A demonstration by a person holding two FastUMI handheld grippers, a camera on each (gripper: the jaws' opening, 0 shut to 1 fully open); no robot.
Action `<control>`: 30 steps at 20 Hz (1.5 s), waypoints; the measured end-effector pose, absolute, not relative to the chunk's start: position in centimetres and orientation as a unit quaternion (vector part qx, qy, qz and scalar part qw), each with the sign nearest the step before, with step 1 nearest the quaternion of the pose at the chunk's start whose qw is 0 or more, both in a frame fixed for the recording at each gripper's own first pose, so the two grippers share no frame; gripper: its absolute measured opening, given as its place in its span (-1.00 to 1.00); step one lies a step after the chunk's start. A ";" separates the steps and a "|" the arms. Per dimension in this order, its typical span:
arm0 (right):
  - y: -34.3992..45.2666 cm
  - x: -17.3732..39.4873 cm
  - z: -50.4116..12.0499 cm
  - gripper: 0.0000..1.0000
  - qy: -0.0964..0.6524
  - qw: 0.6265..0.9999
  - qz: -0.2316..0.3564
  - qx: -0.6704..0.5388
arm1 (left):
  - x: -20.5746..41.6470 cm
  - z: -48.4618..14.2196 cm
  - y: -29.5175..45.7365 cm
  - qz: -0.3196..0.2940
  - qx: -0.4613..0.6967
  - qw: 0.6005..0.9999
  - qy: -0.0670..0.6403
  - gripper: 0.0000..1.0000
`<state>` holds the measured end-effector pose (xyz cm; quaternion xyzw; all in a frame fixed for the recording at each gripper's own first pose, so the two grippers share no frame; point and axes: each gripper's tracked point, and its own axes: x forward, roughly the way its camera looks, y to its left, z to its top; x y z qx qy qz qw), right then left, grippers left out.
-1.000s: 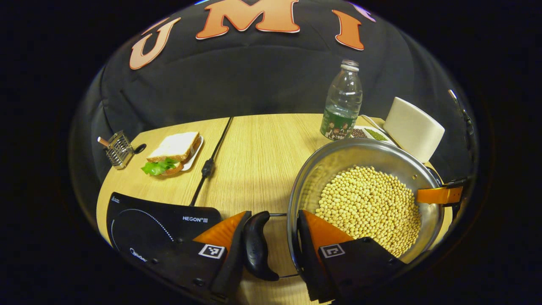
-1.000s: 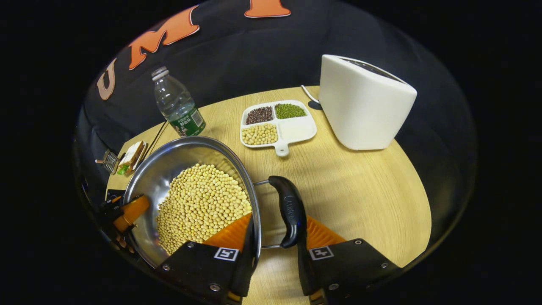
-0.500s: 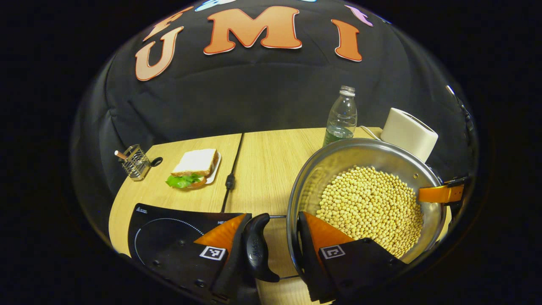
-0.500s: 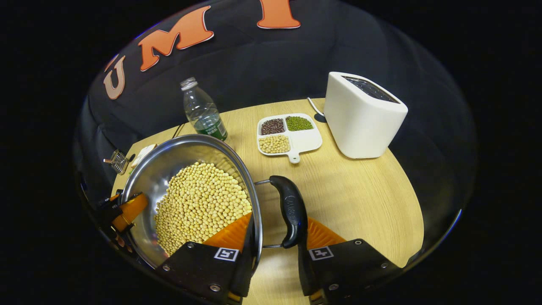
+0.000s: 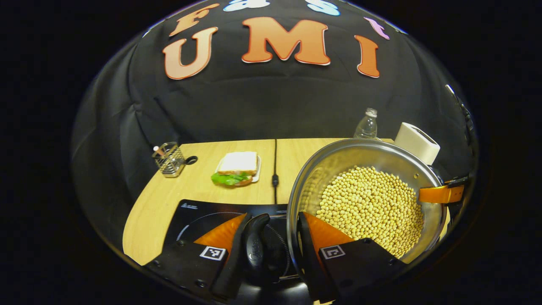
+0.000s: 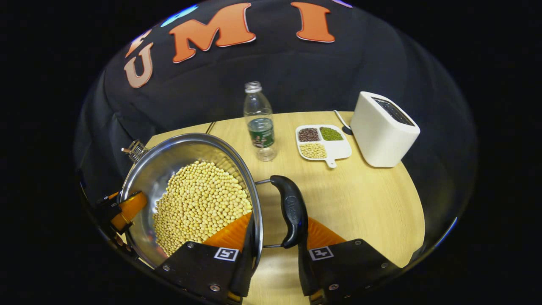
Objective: First push the handle of the pot to place it horizontally, then grasp the pot with both hands and set it on the induction cooktop.
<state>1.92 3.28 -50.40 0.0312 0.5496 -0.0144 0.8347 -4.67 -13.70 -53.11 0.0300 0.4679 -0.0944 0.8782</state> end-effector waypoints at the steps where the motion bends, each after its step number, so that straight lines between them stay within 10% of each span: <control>1: 4.4 1.8 -50.2 -0.08 0.549 0.835 -0.009 0.029 | -4.8 -52.7 -12.4 -0.089 0.030 0.880 0.467 0.27; 30: 22.6 1.4 -53.6 -0.08 0.574 0.815 0.083 0.015 | -6.7 -43.6 -1.8 0.029 0.030 0.866 0.498 0.34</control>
